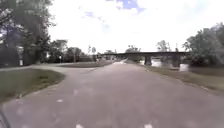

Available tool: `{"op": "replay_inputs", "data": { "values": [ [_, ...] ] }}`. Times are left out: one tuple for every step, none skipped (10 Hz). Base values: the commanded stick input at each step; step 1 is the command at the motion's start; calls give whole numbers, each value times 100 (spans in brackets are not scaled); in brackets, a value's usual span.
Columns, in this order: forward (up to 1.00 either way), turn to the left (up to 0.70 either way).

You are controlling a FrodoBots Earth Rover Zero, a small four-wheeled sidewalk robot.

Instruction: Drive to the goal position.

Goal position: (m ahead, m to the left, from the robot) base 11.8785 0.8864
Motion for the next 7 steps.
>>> {"op": "replay_inputs", "data": {
  "values": [
    [100, 0],
    [100, 0],
    [100, 0],
    [100, 0],
    [100, 0],
    [100, 0],
    [100, 0]
  ]
}}
